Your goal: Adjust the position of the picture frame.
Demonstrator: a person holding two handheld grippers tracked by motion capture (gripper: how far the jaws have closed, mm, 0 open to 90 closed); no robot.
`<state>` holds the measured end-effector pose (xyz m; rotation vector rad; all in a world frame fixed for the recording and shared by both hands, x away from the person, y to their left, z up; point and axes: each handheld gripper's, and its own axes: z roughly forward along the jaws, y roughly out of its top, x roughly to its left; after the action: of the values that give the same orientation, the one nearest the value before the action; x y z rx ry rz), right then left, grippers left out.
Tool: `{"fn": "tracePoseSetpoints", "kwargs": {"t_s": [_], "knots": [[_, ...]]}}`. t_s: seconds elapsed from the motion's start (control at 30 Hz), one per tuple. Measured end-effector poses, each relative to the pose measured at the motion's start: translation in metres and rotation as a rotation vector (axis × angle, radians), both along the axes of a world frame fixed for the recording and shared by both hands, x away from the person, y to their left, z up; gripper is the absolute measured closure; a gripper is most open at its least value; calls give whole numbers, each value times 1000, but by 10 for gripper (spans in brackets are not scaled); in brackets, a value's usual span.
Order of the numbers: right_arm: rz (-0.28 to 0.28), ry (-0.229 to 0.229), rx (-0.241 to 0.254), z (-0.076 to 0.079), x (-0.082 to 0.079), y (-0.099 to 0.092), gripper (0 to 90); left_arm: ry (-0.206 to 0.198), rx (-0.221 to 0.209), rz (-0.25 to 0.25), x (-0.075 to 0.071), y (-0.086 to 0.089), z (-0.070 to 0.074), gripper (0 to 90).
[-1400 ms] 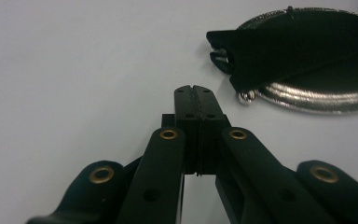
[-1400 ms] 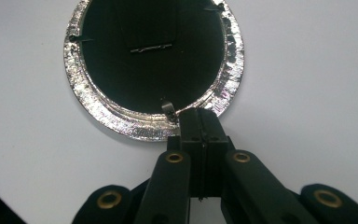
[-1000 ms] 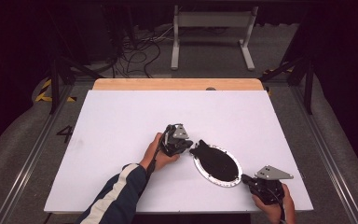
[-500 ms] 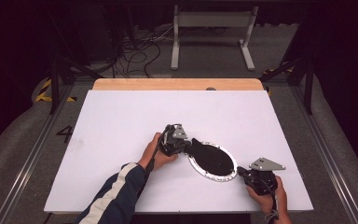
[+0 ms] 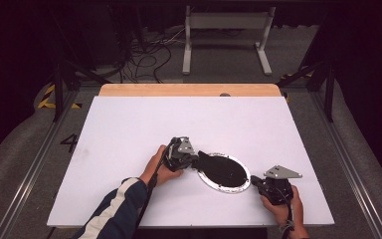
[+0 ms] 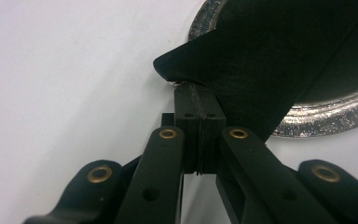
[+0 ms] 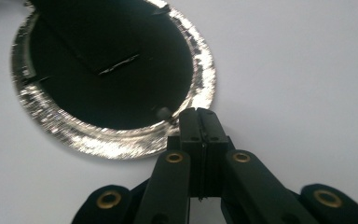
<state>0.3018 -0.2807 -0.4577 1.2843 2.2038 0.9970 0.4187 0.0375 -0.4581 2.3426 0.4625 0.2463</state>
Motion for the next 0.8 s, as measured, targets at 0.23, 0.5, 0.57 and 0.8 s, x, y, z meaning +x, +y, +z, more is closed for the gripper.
{"fn": "tracePoseSetpoints", "kwargs": {"t_s": [0.23, 0.5, 0.57, 0.8], "knots": [[83, 38, 35, -1, -22, 12, 900, -2, 2, -18, -10, 4, 0, 897], [62, 17, 3, 0, -14, 25, 900, 25, -5, -8, -13, 16, 0, 898], [64, 13, -9, 0, -9, 27, 900, 17, 1, -16, -15, 20, 0, 899], [62, 20, -5, 1, 12, 27, 900, 5, 21, -8, -27, 28, 1, 899]]}}
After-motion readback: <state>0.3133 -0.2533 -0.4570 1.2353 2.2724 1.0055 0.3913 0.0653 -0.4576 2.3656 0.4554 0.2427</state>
